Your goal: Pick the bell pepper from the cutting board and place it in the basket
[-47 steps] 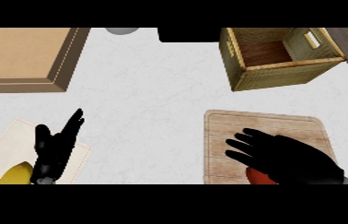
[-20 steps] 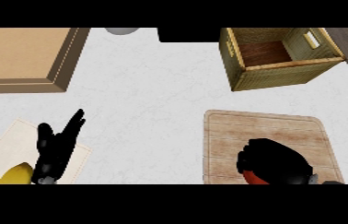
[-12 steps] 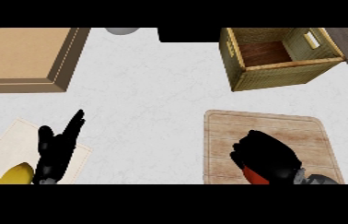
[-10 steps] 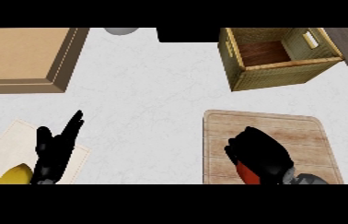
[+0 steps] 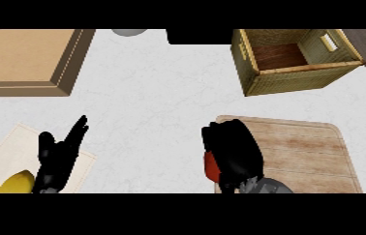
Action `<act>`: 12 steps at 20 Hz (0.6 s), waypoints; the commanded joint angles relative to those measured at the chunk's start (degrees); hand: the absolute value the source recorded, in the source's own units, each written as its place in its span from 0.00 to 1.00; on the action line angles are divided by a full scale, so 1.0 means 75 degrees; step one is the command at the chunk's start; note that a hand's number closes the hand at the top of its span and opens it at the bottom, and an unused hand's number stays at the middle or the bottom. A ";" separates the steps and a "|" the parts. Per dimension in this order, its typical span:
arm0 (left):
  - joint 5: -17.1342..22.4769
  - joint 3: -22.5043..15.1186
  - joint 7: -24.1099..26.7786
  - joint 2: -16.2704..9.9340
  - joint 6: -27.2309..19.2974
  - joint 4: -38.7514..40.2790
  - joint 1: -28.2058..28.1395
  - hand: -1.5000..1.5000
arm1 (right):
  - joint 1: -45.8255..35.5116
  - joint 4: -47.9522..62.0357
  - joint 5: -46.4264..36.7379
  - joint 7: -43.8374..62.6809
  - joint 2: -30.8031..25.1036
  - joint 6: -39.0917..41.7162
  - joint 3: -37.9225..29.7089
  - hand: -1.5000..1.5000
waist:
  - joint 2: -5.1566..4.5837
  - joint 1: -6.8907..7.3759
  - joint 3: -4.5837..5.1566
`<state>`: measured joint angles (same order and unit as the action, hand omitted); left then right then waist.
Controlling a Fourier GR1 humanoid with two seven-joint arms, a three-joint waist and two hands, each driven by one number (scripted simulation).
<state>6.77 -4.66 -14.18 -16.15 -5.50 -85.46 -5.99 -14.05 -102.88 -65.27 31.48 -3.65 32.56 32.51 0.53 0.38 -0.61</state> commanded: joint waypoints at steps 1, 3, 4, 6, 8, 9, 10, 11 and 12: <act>-0.0100 -0.0390 -0.0049 0.0354 0.0032 0.0450 -0.0354 0.50 | -0.0427 -0.0544 0.1066 0.1325 0.0462 -0.0802 -0.0218 1.00 | -0.0086 0.0070 0.0085; 0.0042 -0.0077 -0.0222 0.0126 0.0061 0.0425 -0.0152 0.50 | -0.0163 -0.1409 0.2069 0.1260 0.0472 -0.2046 -0.0699 1.00 | -0.0105 -0.0002 0.0048; 0.0079 -0.0181 -0.0208 0.0279 0.0055 0.0331 -0.0226 0.50 | -0.0133 -0.1661 0.2410 0.1284 0.0475 -0.2606 -0.0863 1.00 | -0.0099 0.0014 0.0039; 0.0017 -0.0117 -0.0227 0.0080 0.0169 0.0445 -0.0185 0.50 | -0.0643 -0.2093 0.2746 0.1689 0.0479 -0.3339 -0.0941 1.00 | -0.0087 0.0060 0.0063; 0.0035 -0.0154 -0.0261 0.0190 0.0155 0.0529 -0.0244 0.50 | -0.1469 -0.2344 0.2747 0.2418 0.0482 -0.3562 -0.0979 1.00 | -0.0063 0.0094 0.0089; 0.0176 0.0012 -0.0142 0.0169 0.0258 0.0703 -0.0031 0.50 | -0.1692 -0.2624 0.2809 0.2601 0.0483 -0.3612 -0.1173 1.00 | -0.0064 -0.0005 0.0095; 0.0007 -0.0199 -0.0320 0.0259 0.0118 0.0425 -0.0178 0.50 | -0.2149 -0.2745 0.2854 0.3199 0.0484 -0.3411 -0.1388 1.00 | -0.0038 0.0024 0.0093; -0.0037 -0.0227 0.0079 0.0301 0.0206 0.0650 -0.0352 0.50 | -0.2586 -0.2626 0.2844 0.3480 0.0484 -0.3852 -0.1403 1.00 | -0.0050 0.0102 0.0105; 0.0027 0.0051 -0.0133 0.0074 0.0217 0.0831 -0.0122 0.50 | -0.2927 -0.3083 0.2971 0.4033 0.0485 -0.3327 -0.1667 1.00 | -0.0026 -0.0041 0.0108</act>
<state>6.34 -4.54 -13.42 -15.78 -4.60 -84.40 -5.41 -27.60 -120.82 -45.61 52.20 -0.21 8.57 23.67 0.58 0.58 -0.64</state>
